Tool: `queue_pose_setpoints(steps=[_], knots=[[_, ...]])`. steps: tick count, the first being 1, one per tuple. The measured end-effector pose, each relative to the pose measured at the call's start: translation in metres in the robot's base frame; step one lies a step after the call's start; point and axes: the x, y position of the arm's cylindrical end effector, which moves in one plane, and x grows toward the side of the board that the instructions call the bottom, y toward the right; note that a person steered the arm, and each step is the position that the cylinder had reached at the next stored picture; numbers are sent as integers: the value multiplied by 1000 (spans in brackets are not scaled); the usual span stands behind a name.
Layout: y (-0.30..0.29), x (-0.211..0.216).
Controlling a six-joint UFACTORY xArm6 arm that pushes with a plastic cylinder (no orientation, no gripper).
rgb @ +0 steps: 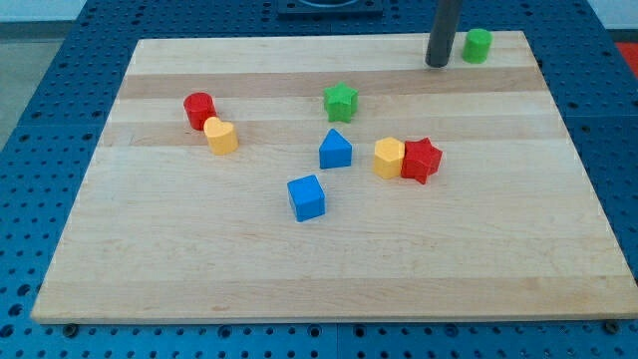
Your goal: Push the green circle to the top right side corner of the board
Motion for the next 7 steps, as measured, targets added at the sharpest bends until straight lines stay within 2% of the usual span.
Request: queue_pose_setpoints(steps=[2, 5, 7], knots=[[2, -24], [47, -24], [49, -24]])
